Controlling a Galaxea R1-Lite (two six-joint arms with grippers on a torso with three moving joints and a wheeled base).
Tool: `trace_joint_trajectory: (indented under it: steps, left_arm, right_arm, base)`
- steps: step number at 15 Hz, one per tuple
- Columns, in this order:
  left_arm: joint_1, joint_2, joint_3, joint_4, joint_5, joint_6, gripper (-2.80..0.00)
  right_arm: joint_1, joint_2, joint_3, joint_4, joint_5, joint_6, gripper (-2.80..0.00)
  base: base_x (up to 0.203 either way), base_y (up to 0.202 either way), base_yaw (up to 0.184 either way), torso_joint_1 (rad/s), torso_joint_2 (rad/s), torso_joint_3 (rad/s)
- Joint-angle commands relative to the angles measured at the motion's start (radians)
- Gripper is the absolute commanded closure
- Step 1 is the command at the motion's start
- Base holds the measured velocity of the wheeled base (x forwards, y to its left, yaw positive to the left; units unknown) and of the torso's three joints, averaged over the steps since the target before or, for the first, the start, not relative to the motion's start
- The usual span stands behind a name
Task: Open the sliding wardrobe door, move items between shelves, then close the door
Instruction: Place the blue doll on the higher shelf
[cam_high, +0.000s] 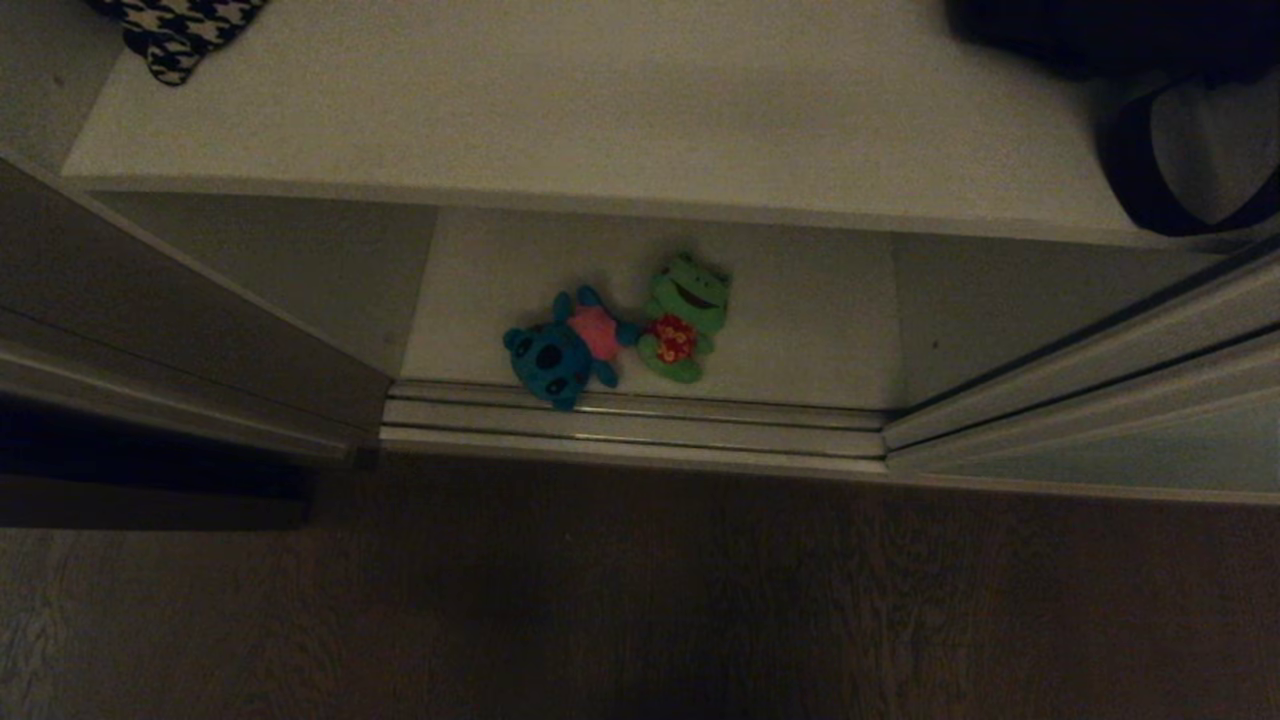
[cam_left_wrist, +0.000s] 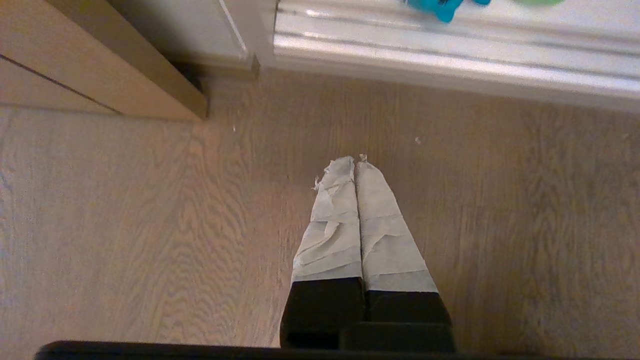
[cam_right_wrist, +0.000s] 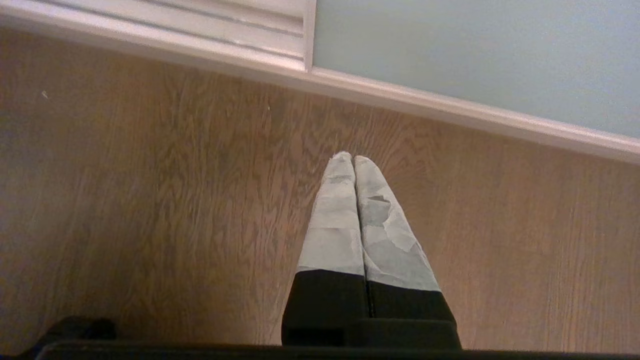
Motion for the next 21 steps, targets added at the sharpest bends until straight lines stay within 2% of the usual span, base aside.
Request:
trace_joint_trajectory:
  steps: [1, 6, 21]
  left_arm:
    - [0.000, 0.002, 0.000, -0.002, 0.000, -0.001, 0.00]
    - [0.000, 0.002, 0.006, -0.016, 0.000, -0.004, 0.00]
    - [0.000, 0.003, 0.006, -0.011, 0.003, 0.007, 0.00]
  right_arm:
    - [0.000, 0.000, 0.000, 0.000, 0.000, -0.001, 0.00]
    - [0.000, 0.000, 0.000, 0.000, 0.000, -0.001, 0.00]
    - [0.000, -0.001, 0.000, 0.000, 0.000, -0.001, 0.00]
  base:
    - [0.000, 0.000, 0.000, -0.002, 0.00, -0.202]
    - [0.000, 0.000, 0.000, 0.003, 0.01, -0.101]
    - [0.000, 0.000, 0.000, 0.000, 0.00, 0.000]
